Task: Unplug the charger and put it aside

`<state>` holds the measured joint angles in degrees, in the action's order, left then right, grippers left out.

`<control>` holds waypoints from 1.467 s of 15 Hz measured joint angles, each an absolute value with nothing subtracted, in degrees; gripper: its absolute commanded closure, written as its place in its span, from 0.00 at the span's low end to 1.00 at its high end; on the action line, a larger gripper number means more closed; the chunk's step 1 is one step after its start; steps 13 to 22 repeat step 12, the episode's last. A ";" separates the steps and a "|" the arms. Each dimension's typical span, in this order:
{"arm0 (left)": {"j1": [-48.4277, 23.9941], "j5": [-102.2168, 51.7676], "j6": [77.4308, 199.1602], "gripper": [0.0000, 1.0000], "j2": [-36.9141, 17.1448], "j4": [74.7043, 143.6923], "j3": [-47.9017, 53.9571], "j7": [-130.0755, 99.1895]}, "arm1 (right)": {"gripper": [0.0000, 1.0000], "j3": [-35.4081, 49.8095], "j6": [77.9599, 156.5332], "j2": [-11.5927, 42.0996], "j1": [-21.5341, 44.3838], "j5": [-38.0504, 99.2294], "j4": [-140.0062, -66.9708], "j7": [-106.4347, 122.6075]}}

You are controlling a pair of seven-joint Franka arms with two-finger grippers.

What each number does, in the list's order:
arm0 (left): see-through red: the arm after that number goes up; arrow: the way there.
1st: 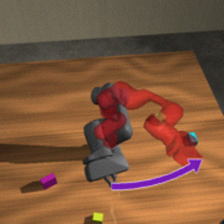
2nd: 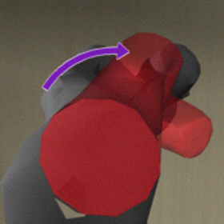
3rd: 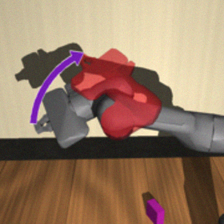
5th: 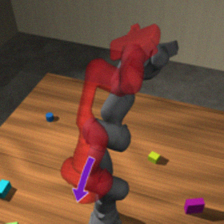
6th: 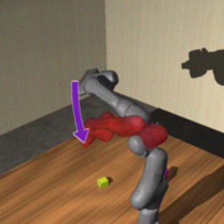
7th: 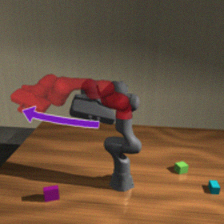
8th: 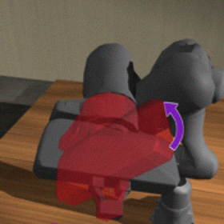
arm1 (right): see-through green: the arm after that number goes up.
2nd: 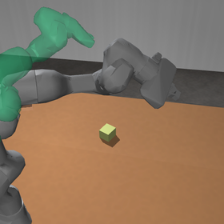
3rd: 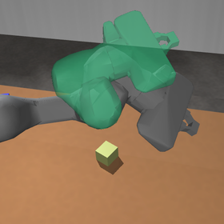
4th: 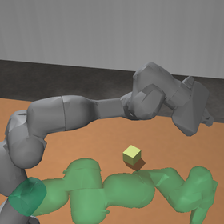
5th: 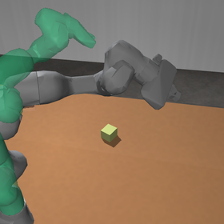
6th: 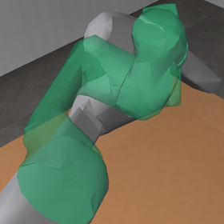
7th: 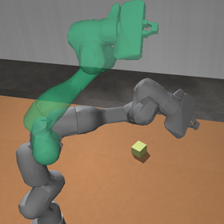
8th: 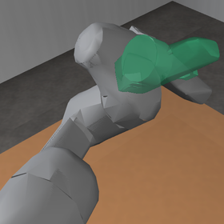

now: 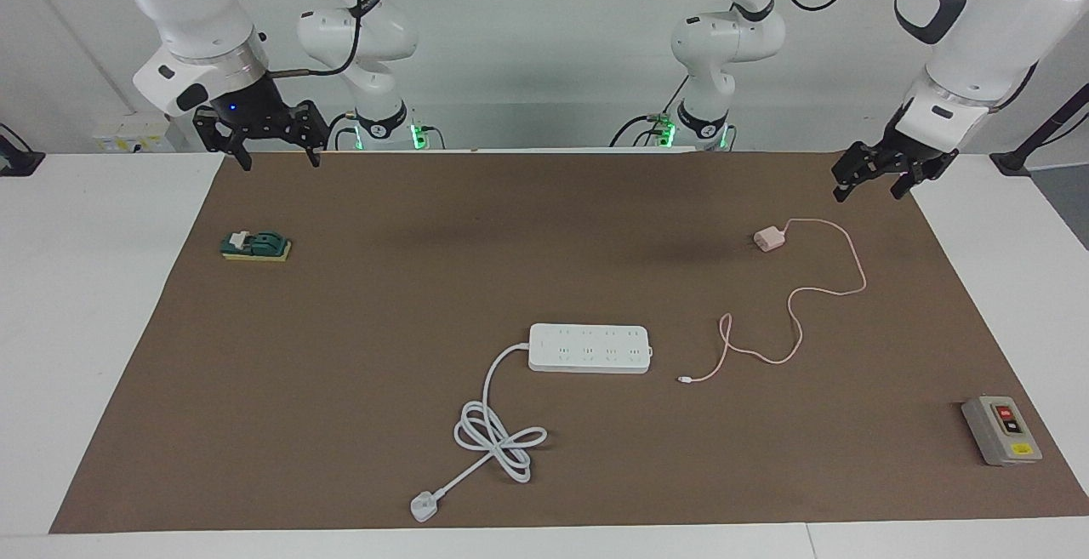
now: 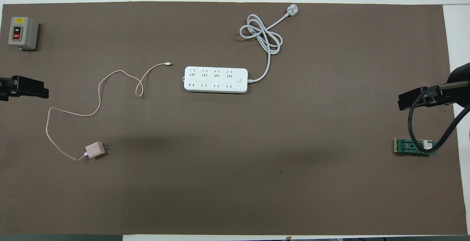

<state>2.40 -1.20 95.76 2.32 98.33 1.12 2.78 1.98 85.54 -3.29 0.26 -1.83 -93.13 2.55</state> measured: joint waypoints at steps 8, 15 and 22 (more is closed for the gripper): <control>1.86 -1.50 95.52 0.00 2.41 98.46 2.71 2.78 | 0.00 1.98 85.54 -3.29 0.27 -1.83 -93.13 2.55; 1.86 -1.50 95.51 0.00 2.46 98.46 3.07 2.78 | 0.00 1.98 85.54 -3.29 0.27 -1.83 -93.13 2.55; 1.86 -1.50 95.51 0.00 2.46 98.46 3.07 2.78 | 0.00 1.98 85.54 -3.29 0.27 -1.83 -93.13 2.55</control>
